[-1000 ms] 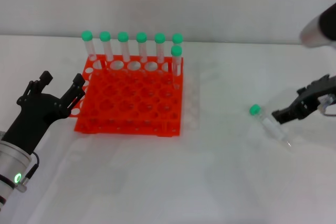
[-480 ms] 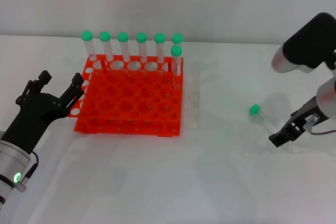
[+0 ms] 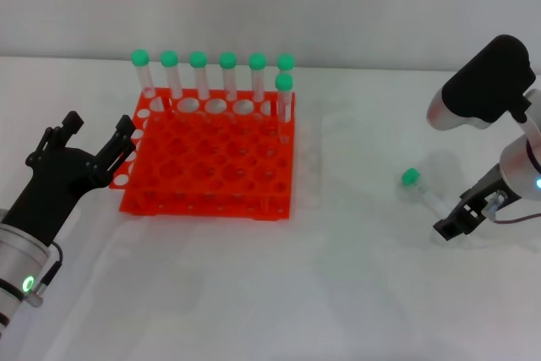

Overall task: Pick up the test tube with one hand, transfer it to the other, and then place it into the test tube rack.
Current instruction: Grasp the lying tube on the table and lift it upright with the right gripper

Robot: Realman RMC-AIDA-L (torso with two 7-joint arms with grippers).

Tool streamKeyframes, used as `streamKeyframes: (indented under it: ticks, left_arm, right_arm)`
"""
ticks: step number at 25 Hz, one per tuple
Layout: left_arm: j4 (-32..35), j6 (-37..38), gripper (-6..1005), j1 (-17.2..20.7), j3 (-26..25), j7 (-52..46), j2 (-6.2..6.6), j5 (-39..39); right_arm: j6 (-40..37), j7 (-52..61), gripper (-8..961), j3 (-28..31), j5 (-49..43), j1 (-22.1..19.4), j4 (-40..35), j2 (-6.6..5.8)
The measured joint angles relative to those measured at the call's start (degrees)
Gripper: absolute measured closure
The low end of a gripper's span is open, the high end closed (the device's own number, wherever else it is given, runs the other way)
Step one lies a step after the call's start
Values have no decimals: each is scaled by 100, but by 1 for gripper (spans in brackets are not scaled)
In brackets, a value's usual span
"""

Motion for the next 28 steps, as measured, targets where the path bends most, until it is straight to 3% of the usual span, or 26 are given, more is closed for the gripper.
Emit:
streamKeyframes:
  ticks: [10,19,24,28]
  left_arm:
    - [-48,0,127,-43,16,-12,-14,27]
    - [-62,0,127,-46,26,-169,-21,36]
    - [-62,1,127,-46,27,-171,-18,28]
    - [-62,1,127,-44,24,-173,-17,18]
  right_arm:
    - [34,-137,497,-5,-28,136,345,-17]
    - [35,-232,582,-5,-146,182,404,-17]
    - [39,-235,677,6,-203,433,801,-11]
    - [28,-238,679,4,-202,591,1000,2]
